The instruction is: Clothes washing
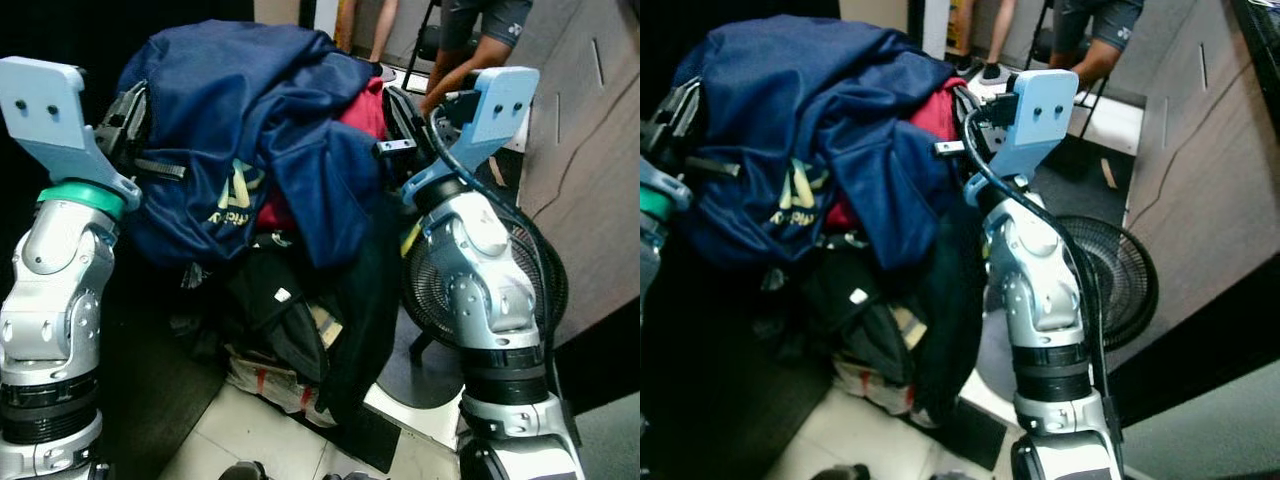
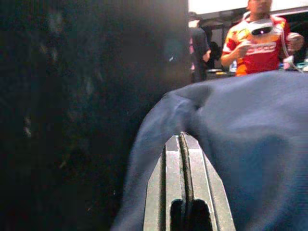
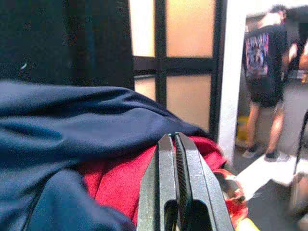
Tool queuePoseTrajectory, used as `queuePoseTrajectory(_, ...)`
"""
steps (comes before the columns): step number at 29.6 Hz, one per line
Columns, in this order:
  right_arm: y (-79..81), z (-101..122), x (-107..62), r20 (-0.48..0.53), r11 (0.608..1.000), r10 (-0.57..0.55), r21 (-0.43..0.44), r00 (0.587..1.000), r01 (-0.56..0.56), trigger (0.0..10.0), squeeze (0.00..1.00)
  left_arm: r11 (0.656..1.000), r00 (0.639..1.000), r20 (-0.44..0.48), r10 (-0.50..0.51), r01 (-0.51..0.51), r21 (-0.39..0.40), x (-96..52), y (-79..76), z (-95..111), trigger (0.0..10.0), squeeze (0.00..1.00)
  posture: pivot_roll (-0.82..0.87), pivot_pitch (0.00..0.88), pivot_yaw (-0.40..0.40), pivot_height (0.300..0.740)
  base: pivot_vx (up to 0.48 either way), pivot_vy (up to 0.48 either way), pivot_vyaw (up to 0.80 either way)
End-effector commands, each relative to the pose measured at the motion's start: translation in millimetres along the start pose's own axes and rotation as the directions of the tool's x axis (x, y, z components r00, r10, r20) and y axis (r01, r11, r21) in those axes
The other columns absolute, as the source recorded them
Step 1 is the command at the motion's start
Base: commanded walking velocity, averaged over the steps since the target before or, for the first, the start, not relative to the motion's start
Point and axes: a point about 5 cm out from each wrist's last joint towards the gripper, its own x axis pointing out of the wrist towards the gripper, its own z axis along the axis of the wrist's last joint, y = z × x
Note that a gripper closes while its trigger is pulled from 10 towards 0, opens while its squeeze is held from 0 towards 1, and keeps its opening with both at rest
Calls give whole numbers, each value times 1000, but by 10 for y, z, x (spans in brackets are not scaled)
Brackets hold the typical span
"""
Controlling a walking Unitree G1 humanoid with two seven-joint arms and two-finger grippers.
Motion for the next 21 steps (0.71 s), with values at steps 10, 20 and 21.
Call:
queuePoseTrajectory(10,224,220,161,80,980,159,-135,984,-147,10000,0,978,987,81,-140,125,165,276,-37,382,10000,0,104,23,4,740,0,0,0)
queuePoseTrajectory(20,-84,380,379,58,966,57,-256,997,-40,10000,1000,948,955,78,-288,272,165,385,-312,374,10000,0,106,29,2,740,0,0,0)
queuePoseTrajectory(21,-84,380,379,58,966,57,-256,997,-40,10000,1000,948,955,78,-288,272,165,385,-312,374,10000,0,106,29,2,740,0,0,0)
